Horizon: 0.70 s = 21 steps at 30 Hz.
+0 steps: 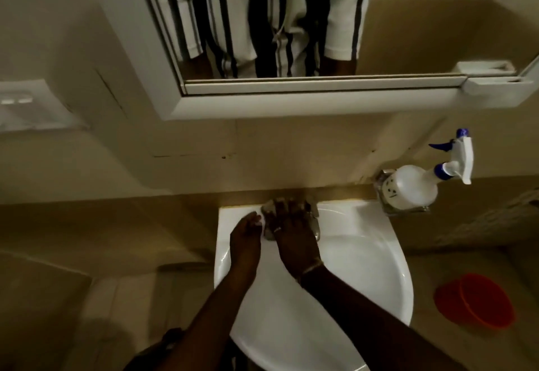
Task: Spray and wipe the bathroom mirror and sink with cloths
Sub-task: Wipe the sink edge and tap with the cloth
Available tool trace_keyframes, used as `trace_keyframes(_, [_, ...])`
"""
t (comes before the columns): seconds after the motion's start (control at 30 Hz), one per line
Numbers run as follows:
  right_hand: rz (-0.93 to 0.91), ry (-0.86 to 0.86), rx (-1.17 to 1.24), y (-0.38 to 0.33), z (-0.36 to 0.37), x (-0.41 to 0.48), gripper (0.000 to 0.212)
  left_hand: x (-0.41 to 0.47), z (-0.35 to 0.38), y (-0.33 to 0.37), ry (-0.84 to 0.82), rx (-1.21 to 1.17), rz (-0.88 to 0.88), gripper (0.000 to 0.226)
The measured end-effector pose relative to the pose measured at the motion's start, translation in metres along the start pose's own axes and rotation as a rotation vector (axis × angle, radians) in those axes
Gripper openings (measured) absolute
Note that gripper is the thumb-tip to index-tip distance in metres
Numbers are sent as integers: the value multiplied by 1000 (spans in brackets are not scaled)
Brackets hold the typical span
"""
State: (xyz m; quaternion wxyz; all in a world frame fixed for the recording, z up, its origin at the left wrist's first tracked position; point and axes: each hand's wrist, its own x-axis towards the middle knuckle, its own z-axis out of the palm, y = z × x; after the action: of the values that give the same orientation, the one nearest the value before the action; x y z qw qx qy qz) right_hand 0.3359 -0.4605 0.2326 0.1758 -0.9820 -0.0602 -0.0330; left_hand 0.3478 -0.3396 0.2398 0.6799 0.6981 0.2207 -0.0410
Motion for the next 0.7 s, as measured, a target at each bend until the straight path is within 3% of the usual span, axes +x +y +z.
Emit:
trace_keyframes(0.13, [120, -53, -88, 5, 34, 17, 69, 23, -13, -2, 15, 160, 49, 33])
trace_keyframes(0.27, [225, -132, -49, 4, 74, 6, 71, 27, -31, -18, 28, 231, 118, 31])
trace_keyframes(0.43, [213, 26, -38, -2, 92, 14, 68, 28, -56, -29, 42, 242, 156, 31])
trace_keyframes(0.7, [137, -1, 8, -56, 110, 33, 71, 27, -94, -50, 115, 54, 67, 28])
